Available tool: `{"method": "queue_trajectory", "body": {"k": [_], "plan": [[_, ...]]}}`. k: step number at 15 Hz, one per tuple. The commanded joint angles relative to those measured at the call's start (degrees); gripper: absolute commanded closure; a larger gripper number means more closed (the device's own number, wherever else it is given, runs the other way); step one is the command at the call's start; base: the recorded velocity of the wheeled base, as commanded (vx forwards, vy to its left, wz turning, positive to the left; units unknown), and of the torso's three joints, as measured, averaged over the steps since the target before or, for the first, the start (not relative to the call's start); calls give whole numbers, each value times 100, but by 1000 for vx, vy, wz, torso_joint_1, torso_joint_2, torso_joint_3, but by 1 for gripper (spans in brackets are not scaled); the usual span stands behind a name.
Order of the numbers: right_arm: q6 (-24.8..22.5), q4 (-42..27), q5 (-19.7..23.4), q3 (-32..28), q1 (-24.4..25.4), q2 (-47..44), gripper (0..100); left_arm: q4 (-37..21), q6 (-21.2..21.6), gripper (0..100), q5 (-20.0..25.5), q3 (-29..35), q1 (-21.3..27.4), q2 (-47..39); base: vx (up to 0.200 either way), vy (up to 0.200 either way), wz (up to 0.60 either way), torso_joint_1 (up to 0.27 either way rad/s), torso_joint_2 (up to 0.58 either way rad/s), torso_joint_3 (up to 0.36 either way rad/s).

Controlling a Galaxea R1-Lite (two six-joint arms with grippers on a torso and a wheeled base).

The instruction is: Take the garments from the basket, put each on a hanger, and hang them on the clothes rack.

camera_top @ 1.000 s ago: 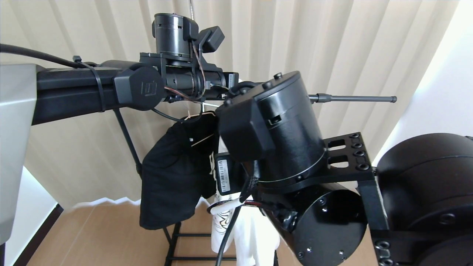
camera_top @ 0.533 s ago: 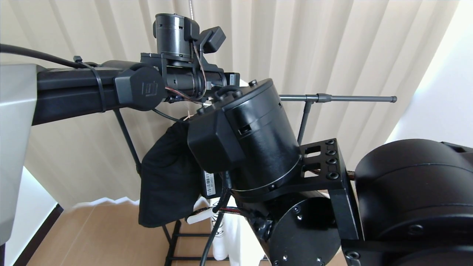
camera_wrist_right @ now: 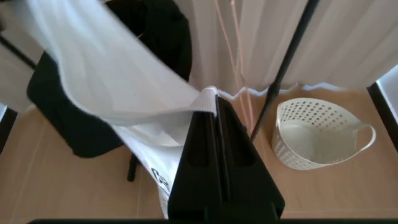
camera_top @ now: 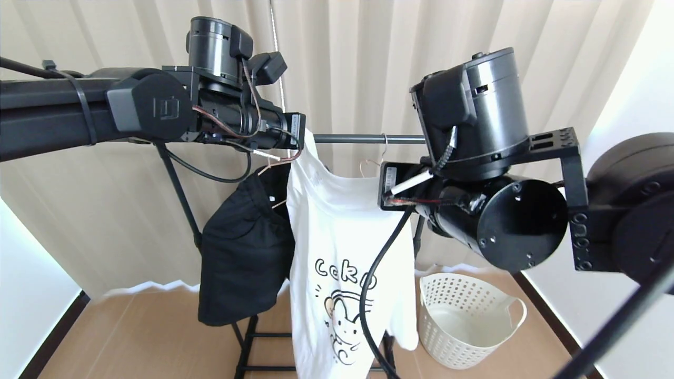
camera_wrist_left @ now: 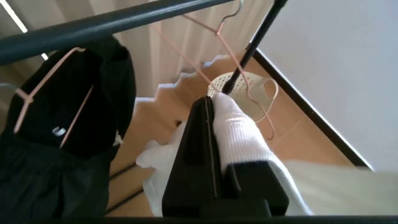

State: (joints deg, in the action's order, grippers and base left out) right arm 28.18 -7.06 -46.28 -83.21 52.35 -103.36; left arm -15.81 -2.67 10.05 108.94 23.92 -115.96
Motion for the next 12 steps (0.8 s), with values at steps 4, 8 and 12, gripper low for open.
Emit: {"method": "queue_trajectory", "body": {"k": [4,8,12], "plan": [[-24,-59,5,-1408,-699,-1045,100,-36,425,100,-196,-1577,8,1093,0,0,0,0,0,0],[-103,-59,31,-2621,-814,-1863,100,-1,706,100,-451,-3221,394,1954,0,0,0,0,0,0],[-234,20,40,-3138,-858,-2417,100,184,504,100,-600,-3669,1089,2033,0,0,0,0,0,0]]}}
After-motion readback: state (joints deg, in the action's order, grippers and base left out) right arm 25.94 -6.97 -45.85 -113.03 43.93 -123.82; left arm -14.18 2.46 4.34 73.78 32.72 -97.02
